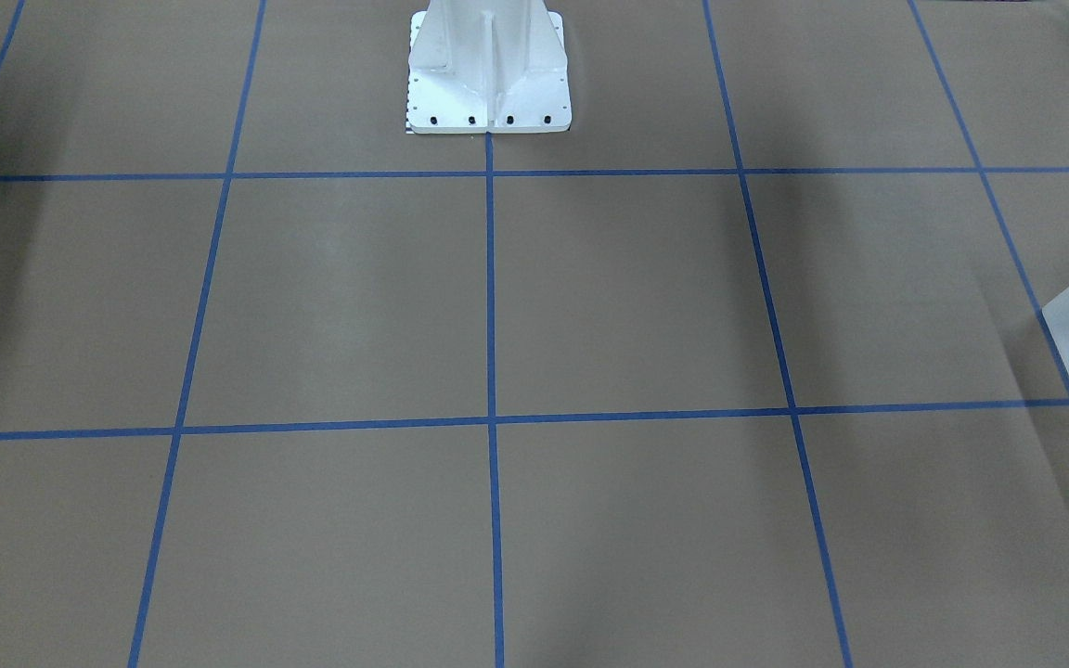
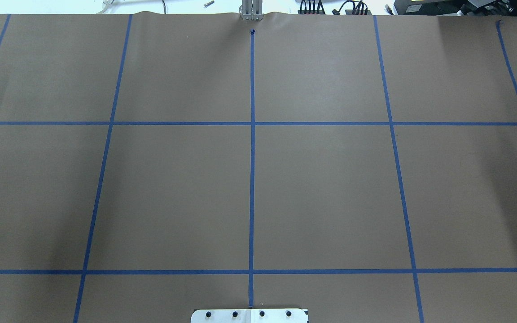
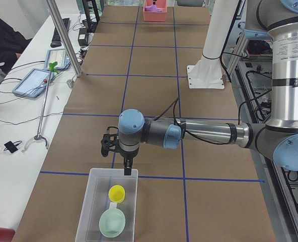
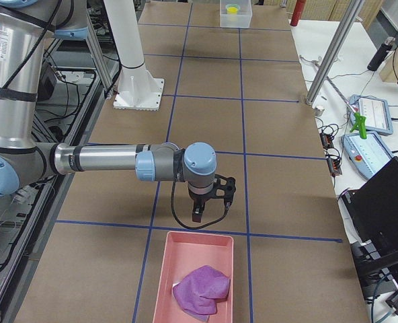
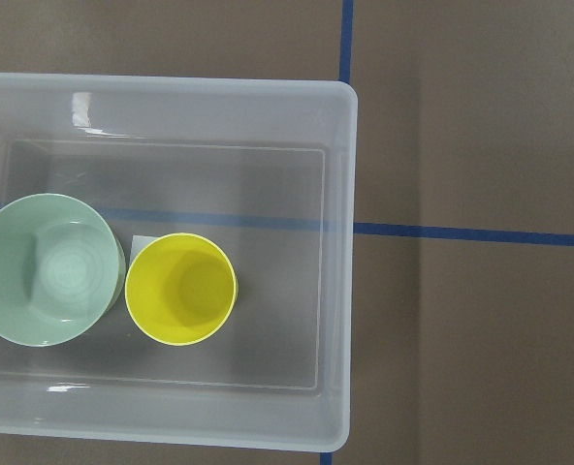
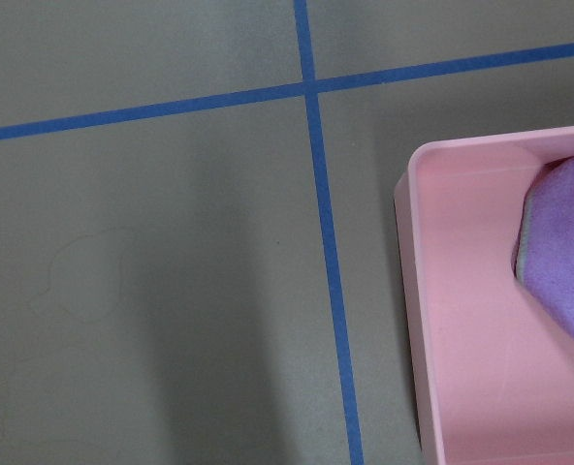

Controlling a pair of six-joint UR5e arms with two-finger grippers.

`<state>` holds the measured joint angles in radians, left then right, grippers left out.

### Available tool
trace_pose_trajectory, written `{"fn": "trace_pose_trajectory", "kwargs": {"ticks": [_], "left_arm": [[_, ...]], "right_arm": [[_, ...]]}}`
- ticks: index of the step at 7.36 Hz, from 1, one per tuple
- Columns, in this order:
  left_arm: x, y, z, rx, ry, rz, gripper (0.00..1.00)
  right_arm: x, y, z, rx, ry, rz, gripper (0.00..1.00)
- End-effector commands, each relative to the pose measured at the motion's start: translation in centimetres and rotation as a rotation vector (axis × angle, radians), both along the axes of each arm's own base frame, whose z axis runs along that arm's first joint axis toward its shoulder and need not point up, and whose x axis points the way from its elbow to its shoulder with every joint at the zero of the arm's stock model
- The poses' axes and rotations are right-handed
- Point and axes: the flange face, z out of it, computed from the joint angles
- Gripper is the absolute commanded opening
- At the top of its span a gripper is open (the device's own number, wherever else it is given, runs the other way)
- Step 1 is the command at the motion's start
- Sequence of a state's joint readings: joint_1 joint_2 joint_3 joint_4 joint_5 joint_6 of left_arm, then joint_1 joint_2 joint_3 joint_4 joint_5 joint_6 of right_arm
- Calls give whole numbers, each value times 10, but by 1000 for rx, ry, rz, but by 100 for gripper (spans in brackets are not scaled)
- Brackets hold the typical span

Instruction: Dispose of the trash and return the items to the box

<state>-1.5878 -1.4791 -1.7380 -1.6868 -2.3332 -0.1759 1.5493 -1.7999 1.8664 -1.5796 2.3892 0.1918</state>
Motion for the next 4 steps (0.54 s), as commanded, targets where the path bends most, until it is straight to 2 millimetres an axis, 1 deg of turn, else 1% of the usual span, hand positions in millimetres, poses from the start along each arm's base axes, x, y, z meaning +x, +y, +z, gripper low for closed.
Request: {"fn": "trace_pose_trajectory", "kwargs": {"ticks": [1,3,4], "left_arm": [[0,1,1,9,-1,4,99],[1,-9,-18,57,-2,7,99],[1,-12,-16,78,-2,6,99]], "right_arm": [[0,-1,-3,8,-2,0,100],[0,-5,-16,40,-2,0,100],[-1,-8,-20,52,-7,-6,100]]}}
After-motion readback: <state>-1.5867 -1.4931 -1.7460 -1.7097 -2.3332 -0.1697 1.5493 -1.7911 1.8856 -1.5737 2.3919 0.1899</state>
